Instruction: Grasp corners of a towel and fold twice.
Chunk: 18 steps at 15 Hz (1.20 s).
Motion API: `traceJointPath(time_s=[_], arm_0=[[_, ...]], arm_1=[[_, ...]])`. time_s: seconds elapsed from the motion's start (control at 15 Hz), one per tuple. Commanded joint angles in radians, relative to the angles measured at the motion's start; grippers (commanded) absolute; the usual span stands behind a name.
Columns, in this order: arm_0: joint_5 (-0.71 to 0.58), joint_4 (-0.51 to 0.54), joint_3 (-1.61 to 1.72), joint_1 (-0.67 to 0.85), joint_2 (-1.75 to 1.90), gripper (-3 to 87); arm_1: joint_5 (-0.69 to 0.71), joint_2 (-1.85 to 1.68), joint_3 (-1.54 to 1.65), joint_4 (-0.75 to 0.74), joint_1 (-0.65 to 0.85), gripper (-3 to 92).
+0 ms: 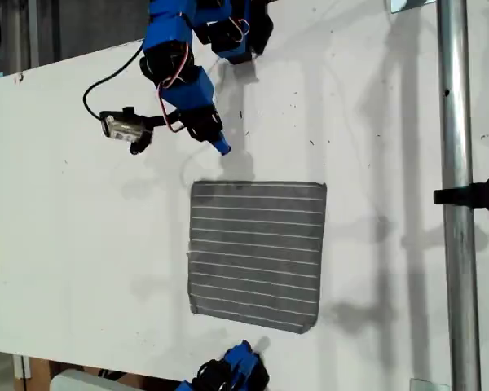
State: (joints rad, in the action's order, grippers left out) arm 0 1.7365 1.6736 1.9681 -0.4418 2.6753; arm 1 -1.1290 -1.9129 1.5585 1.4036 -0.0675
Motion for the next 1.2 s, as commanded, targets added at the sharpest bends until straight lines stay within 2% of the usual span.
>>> traceJointPath(time_s=[0.0, 0.27, 0.47, 0.6, 0.8, 1.13], arm_0=[[0.0, -0.003, -0.06, -0.043, -0.051, -3.0], [-0.017, -0.028, -0.06, -0.098, -0.106, -3.0], [-0.041, -0.055, -0.023, -0.091, -0.101, -3.0], [-0.044, -0.066, 0.003, -0.086, -0.097, -3.0], [-0.035, -0.08, 0.037, -0.081, -0.08, -2.9], [-0.037, -0.106, 0.083, -0.069, -0.081, -2.9]], arm_1=[[0.066, 0.278, -0.387, 0.061, -0.084, -0.3], [0.078, 0.555, -0.638, 0.094, -0.199, -0.3], [0.097, 0.641, -0.644, -0.066, -0.244, 0.5], [0.106, 0.696, -0.661, -0.104, -0.256, 23.6], [0.118, 0.796, -0.666, -0.153, -0.278, 28.6], [0.161, 0.983, -0.709, -0.202, -0.302, 29.3]])
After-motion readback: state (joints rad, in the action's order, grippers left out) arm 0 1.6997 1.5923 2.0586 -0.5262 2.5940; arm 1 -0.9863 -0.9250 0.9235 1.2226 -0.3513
